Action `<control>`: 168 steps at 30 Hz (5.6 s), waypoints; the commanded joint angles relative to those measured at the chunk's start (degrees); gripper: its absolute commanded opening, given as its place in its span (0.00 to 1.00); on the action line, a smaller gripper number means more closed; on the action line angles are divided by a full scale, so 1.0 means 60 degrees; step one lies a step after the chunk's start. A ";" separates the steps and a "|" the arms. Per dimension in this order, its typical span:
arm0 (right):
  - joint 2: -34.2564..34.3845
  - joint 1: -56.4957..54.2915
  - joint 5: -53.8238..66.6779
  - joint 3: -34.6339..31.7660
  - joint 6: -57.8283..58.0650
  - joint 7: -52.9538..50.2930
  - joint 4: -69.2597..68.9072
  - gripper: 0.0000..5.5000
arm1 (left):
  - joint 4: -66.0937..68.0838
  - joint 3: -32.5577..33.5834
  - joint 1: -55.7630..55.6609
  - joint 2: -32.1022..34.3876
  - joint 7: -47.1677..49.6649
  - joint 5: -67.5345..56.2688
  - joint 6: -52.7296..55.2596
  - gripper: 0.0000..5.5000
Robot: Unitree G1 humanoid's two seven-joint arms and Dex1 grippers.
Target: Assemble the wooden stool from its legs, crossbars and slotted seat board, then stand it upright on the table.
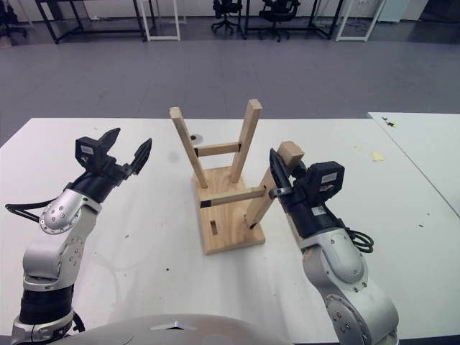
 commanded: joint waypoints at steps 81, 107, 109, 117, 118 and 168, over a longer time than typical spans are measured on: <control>-0.2394 -0.9085 -0.2178 0.0016 -0.0492 0.6988 0.4545 0.38 | 0.4199 0.2547 -0.9162 -0.2099 0.1095 -0.9351 0.3785 0.65; -0.2919 -0.8973 -0.2603 -0.1740 0.1213 0.6779 0.5871 0.70 | 0.3216 0.3201 -0.7617 -0.0831 0.1364 -0.8567 0.2499 0.19; -0.3421 -0.8027 -0.3525 -0.1896 0.1317 0.6339 0.7074 0.70 | 0.2719 0.3618 -0.7235 -0.0695 0.1819 -0.9291 0.2662 0.19; -0.2604 -0.1881 -0.6021 0.0917 -0.1932 0.6321 0.8559 0.70 | -0.1122 0.2689 -0.2094 -0.0374 0.3491 -0.9952 0.3659 0.19; -0.2483 -0.1561 -0.5937 0.1033 -0.1948 0.6448 0.8138 0.70 | -0.1643 0.2389 -0.1232 -0.0477 0.3720 -0.9871 0.3715 0.19; -0.0318 -0.4077 -0.4286 0.0104 0.1399 0.6115 0.3952 0.70 | -0.2560 -0.2088 0.2484 0.0370 0.5796 -0.3212 0.2902 0.19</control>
